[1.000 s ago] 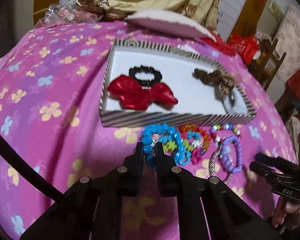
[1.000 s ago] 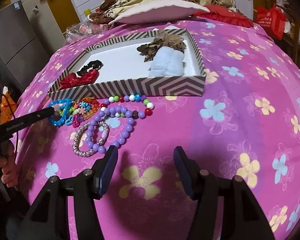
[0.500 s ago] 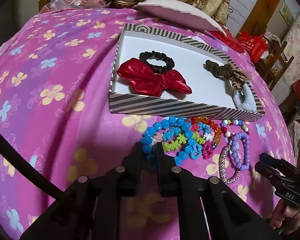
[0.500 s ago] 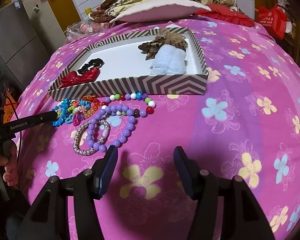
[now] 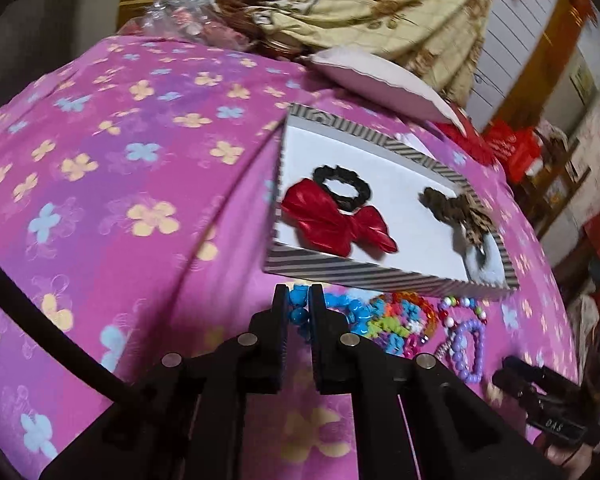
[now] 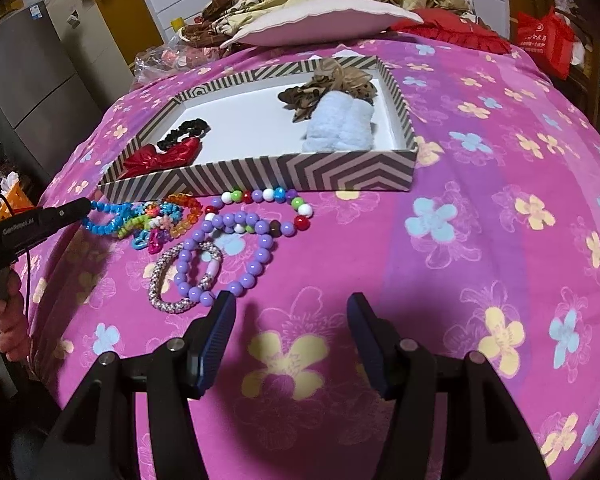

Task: Organize jewelry
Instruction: 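Grasp the blue bead bracelet with the left gripper while the right grasps the purple bead bracelet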

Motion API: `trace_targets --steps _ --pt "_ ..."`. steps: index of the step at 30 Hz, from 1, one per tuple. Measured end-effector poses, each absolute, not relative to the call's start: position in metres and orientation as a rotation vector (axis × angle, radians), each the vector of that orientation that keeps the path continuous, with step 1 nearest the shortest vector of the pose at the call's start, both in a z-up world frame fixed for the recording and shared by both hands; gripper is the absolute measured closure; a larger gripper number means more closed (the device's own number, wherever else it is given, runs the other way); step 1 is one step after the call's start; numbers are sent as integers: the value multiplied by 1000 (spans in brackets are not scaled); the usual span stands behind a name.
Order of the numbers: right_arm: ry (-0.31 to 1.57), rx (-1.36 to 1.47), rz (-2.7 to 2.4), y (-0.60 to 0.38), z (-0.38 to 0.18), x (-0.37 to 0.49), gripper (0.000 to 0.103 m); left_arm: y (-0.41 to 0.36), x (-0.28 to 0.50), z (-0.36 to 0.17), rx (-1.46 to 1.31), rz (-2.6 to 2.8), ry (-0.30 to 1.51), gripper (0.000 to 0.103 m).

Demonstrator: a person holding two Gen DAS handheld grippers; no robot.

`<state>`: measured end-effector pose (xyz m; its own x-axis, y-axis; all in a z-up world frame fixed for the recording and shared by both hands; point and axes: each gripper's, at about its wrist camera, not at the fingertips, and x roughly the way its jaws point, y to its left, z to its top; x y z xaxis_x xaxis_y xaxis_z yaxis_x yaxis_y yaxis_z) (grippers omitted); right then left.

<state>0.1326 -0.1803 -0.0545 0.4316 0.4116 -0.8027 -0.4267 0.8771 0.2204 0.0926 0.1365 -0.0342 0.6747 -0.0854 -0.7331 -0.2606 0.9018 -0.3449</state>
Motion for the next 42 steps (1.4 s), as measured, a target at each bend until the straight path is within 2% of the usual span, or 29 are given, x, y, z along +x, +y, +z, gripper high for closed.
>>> trace_targets --steps 5,7,20,22,27,31,33,42 --pt "954 -28 574 -168 -51 133 44 124 97 -37 -405 74 861 103" --pt "942 -39 590 -161 -52 137 58 120 96 -37 -386 74 864 103" --pt "888 -177 586 -131 -65 155 68 124 96 -39 -403 89 875 103" --pt "889 -172 578 -134 -65 156 77 125 95 -40 -409 90 876 103" --pt "892 -160 559 -139 -65 157 87 124 96 -41 -405 89 880 103" --pt "886 -199 544 -136 -65 154 89 122 97 -41 -395 82 884 103" --pt "884 -219 527 -135 -64 153 93 121 97 -42 -393 80 886 103" --pt "816 -100 559 -162 -32 133 94 116 95 -33 -393 37 844 103"
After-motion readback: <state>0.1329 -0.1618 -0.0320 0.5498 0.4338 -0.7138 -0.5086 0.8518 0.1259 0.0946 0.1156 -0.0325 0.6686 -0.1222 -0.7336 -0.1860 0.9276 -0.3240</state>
